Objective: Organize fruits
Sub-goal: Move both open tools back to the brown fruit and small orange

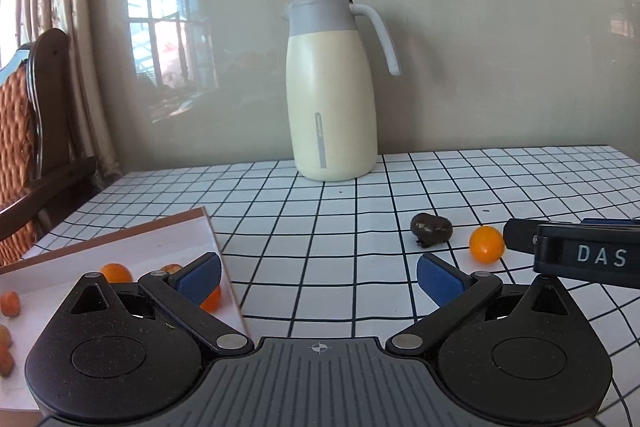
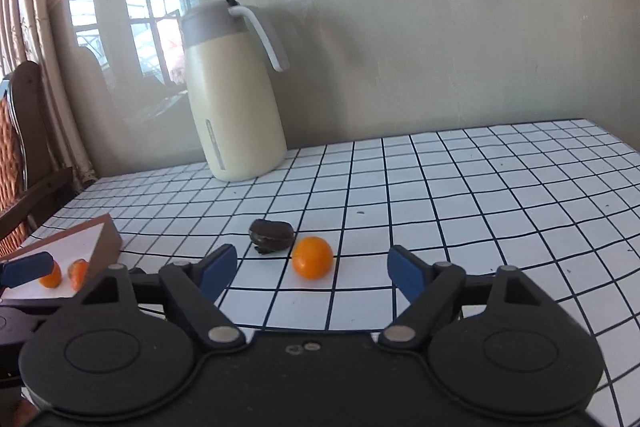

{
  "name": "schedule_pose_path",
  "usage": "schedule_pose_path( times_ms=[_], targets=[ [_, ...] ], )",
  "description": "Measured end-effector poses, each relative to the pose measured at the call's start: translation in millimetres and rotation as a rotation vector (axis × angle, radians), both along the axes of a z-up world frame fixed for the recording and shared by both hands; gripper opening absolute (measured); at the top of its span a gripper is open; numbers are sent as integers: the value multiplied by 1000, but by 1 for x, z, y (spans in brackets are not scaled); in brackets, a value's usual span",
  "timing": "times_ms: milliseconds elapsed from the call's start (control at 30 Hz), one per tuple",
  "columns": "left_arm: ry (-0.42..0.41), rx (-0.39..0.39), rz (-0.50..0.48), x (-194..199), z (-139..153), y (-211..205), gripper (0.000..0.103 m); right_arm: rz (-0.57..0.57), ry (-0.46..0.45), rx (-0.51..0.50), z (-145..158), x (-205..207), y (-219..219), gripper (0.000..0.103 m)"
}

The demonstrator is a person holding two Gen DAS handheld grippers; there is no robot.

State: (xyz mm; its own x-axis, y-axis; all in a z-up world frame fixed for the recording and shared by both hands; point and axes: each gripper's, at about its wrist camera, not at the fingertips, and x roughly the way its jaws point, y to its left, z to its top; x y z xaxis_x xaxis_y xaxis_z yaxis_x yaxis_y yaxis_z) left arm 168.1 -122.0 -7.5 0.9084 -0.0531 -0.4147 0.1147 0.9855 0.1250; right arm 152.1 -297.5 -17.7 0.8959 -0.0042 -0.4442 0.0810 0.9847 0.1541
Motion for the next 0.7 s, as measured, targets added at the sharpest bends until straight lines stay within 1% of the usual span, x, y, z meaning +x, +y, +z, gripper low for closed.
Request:
schedule_pose_path(
  times_ms=[67,100,167,200,267,400,533,633,700],
  targets=[
    [14,-6,-1,6,-3,-2,103,5,13,-7,-2,9,1,65],
    [19,-5,2,10,-4,-3,103,7,22,-11,-3,13,2,63],
    [29,-4,6,16,-7,-4,103,7,44,-2,-5,23,2,55],
    [34,-4,8,20,-8,-5,103,8,57,7,-7,28,2,53],
    [45,-1,12,27,-10,-6,103,7,82,16,-11,38,2,47],
    [61,7,19,39,-15,-8,103,-5,107,19,-18,50,2,44],
    [79,24,13,47,-20,-13,103,-9,134,32,-24,60,-1,34],
    [89,28,11,51,-22,-18,103,0,141,42,-25,63,-3,25],
    [98,26,8,53,-23,-20,103,12,142,37,-26,64,-3,24]
  ],
)
